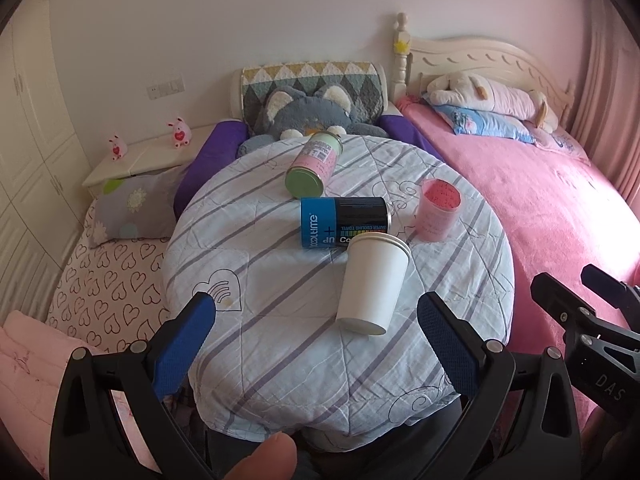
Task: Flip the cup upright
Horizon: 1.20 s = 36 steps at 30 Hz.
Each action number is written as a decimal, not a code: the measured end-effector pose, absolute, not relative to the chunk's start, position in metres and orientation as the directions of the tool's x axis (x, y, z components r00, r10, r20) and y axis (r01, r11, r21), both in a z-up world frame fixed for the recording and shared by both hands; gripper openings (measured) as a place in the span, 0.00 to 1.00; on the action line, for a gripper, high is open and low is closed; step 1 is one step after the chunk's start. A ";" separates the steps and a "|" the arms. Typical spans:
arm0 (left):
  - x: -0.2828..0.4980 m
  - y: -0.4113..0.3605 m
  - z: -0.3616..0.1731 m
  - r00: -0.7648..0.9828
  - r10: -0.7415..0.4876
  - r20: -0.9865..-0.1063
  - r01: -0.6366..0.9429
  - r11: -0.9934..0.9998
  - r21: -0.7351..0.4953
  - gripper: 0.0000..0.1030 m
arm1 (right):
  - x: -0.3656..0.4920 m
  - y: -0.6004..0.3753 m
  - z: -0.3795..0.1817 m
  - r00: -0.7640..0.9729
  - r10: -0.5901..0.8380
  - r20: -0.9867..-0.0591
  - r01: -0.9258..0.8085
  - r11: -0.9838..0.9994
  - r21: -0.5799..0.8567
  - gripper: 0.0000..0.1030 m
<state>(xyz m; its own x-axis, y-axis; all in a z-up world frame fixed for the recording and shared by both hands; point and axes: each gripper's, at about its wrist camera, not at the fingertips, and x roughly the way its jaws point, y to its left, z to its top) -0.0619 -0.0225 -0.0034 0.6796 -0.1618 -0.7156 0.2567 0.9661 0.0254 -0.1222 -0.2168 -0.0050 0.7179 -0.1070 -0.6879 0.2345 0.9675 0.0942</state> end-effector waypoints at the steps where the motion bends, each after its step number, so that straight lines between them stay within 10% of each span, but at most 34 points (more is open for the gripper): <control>1: -0.063 -0.023 -0.002 0.681 -0.162 -0.714 0.258 0.966 0.027 0.99 | -0.123 -0.217 -0.005 0.717 -0.105 -0.689 0.234 0.967 0.096 0.84; 36: -0.072 -0.020 0.007 0.712 -0.131 -0.690 0.223 0.974 0.044 0.99 | -0.126 -0.211 -0.001 0.727 -0.093 -0.680 0.209 0.974 0.090 0.84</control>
